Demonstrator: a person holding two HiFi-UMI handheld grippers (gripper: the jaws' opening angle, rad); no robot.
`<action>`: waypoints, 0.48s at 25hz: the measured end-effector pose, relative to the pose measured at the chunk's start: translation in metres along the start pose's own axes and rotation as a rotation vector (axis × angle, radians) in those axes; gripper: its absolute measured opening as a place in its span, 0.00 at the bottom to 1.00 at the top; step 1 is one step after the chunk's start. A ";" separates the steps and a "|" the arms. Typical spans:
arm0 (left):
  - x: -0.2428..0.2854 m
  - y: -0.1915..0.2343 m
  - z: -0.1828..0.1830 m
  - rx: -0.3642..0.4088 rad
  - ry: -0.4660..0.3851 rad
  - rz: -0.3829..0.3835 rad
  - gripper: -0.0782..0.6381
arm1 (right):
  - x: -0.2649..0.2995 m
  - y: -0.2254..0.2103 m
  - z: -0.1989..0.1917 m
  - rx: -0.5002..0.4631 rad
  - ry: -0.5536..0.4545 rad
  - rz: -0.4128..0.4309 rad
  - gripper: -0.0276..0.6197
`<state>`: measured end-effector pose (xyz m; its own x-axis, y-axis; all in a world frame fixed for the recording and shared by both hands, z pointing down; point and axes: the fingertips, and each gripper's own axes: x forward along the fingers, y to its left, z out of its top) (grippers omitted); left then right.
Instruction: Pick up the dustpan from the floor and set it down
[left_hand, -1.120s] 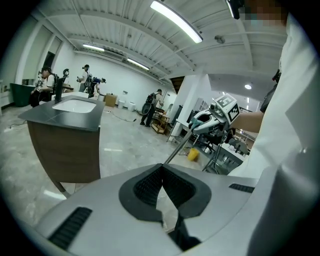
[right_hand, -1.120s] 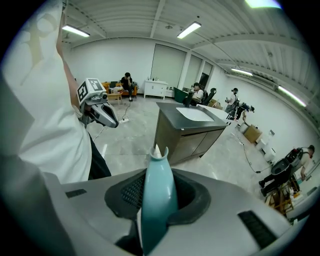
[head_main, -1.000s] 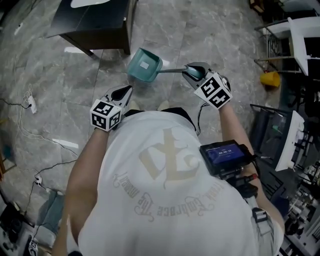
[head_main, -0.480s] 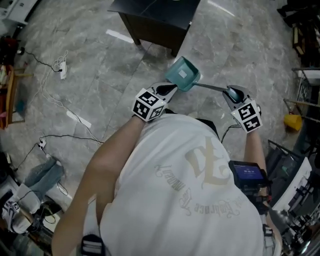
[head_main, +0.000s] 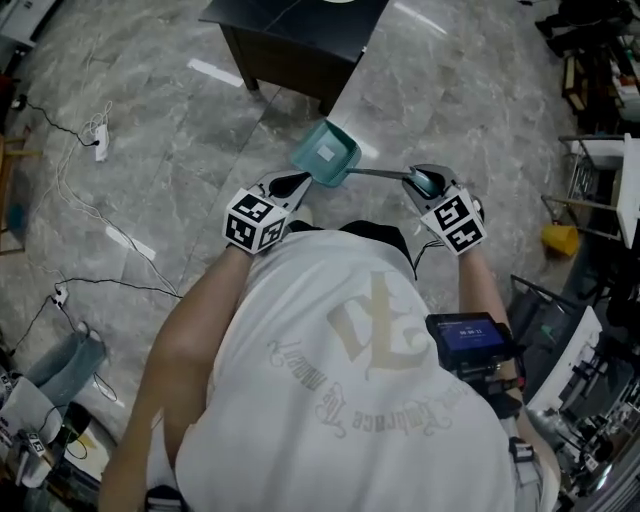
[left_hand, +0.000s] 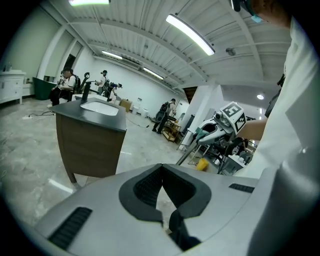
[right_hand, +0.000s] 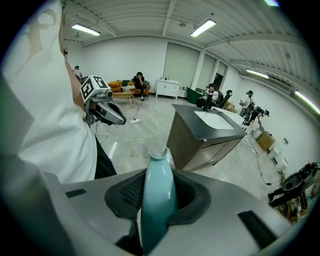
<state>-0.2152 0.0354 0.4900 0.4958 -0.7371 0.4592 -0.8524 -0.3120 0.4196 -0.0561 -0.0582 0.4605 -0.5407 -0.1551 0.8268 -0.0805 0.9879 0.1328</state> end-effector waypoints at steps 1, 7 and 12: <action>-0.004 0.003 -0.001 -0.006 -0.004 0.010 0.12 | 0.004 0.001 0.004 -0.008 -0.002 0.006 0.21; -0.020 0.017 -0.008 -0.051 -0.017 0.076 0.12 | 0.023 0.003 0.022 -0.053 -0.010 0.040 0.20; -0.029 0.024 -0.015 -0.092 -0.020 0.131 0.12 | 0.037 0.001 0.038 -0.093 -0.024 0.064 0.20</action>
<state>-0.2477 0.0585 0.4980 0.3771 -0.7799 0.4996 -0.8905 -0.1570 0.4270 -0.1080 -0.0628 0.4704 -0.5621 -0.0905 0.8221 0.0326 0.9908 0.1313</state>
